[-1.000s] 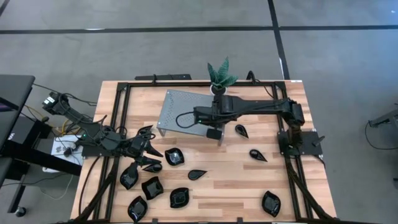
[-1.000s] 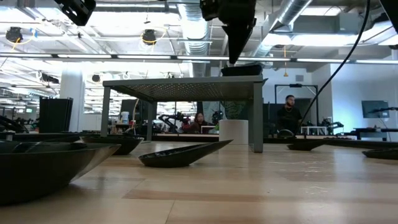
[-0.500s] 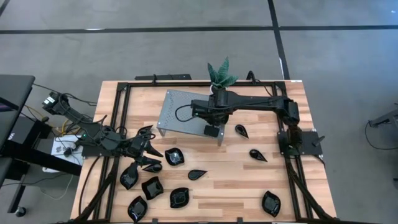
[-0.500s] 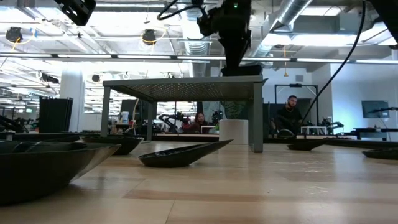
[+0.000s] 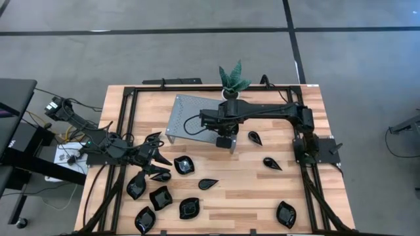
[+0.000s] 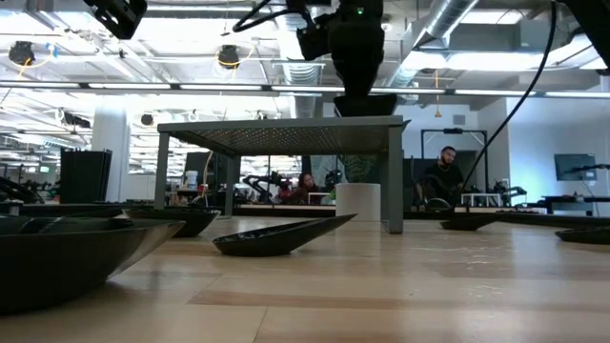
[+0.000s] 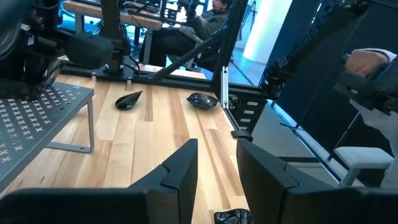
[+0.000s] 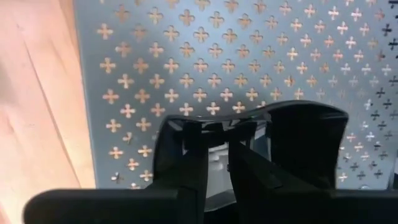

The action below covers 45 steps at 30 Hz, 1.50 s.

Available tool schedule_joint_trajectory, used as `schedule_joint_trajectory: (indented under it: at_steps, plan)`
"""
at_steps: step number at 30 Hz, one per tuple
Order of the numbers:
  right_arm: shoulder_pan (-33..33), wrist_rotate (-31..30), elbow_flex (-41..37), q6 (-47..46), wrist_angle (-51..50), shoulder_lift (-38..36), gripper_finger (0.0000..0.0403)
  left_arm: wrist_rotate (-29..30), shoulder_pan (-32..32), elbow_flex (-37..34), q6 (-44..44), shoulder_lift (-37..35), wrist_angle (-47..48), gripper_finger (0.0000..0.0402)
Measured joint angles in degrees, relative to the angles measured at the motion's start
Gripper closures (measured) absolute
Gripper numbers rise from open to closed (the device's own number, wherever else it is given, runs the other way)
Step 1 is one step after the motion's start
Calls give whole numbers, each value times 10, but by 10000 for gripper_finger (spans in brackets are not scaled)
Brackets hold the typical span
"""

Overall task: Pick & Place Mini shaped plates
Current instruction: Stack the distorted square plate on top of the distorted square plates on the shelf

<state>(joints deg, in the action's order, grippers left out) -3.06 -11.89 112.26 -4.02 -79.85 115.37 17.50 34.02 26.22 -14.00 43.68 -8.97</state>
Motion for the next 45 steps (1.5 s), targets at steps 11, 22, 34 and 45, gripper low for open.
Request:
schedule_joint_trajectory:
  at_steps: [11, 22, 34, 45]
  plan:
    - [24, -1, 109, -34, -52, 1, 344, -28, 7, 0, -38, 0, -2, 289]
    - [170, -98, 179, -42, -50, -57, 344, -1, 28, 67, -28, 81, -21, 289]
    - [327, -110, -261, -67, 306, -275, 344, 22, 71, 320, -115, 241, 366, 289]
    - [344, -124, -736, -91, 892, -440, 344, -38, 135, 250, -472, 334, 416, 289]
